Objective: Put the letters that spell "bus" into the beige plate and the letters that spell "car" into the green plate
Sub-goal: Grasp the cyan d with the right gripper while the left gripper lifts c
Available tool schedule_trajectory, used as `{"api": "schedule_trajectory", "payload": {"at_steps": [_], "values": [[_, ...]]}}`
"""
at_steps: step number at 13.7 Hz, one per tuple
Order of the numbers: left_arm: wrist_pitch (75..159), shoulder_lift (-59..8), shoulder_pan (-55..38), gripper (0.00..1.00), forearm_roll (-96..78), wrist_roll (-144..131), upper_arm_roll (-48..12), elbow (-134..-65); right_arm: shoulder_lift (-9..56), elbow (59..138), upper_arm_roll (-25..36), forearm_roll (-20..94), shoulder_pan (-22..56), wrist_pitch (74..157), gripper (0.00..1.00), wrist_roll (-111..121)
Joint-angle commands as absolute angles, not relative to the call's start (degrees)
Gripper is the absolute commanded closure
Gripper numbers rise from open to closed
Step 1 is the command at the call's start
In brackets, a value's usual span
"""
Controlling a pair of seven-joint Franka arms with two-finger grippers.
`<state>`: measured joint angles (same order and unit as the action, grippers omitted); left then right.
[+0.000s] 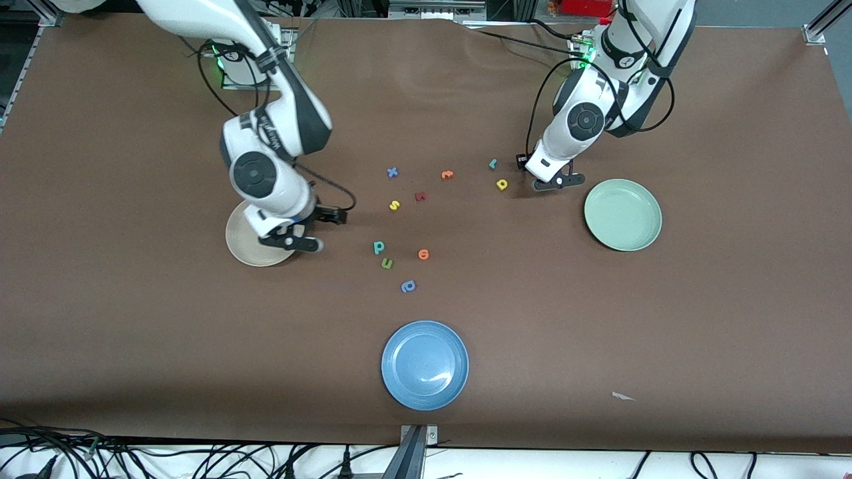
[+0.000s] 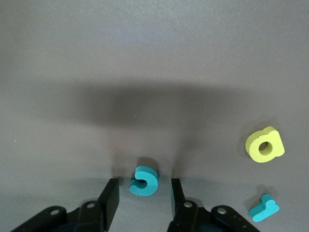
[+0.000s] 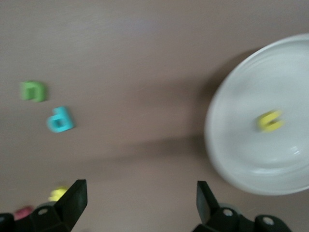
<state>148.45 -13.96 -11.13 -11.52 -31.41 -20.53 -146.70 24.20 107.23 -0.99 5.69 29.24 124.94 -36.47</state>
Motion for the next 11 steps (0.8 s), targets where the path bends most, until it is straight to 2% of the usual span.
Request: {"api": "schedule_trajectory", "payload": {"at_steps": [1, 4, 7, 9, 11], "values": [[149.3, -13.9, -11.7, 0.49, -12.5, -31.9, -20.6, -146.8, 30.8, 100.3, -0.2, 5.5, 35.8, 127.8, 0.0, -44.4], [150.9, -14.5, -11.7, 0.49, -12.5, -31.9, -20.6, -146.8, 37.2, 92.0, -0.4, 1.4, 36.4, 127.6, 0.0, -42.9], [152.0, -15.3, -11.8, 0.53, -12.5, -31.9, -20.6, -146.8, 38.7, 91.2, -0.3, 1.0, 35.9, 127.5, 0.0, -36.2], [152.1, -15.5, -11.9, 0.56, -12.5, -31.9, -20.6, -146.8, 39.8, 91.4, 0.0, 1.4, 35.0, 128.1, 0.14, -28.3], [152.1, -15.5, -11.9, 0.66, -12.5, -31.9, -20.6, -146.8, 41.3, 91.7, -0.1, 1.3, 34.5, 130.9, 0.18, -27.4]]}}
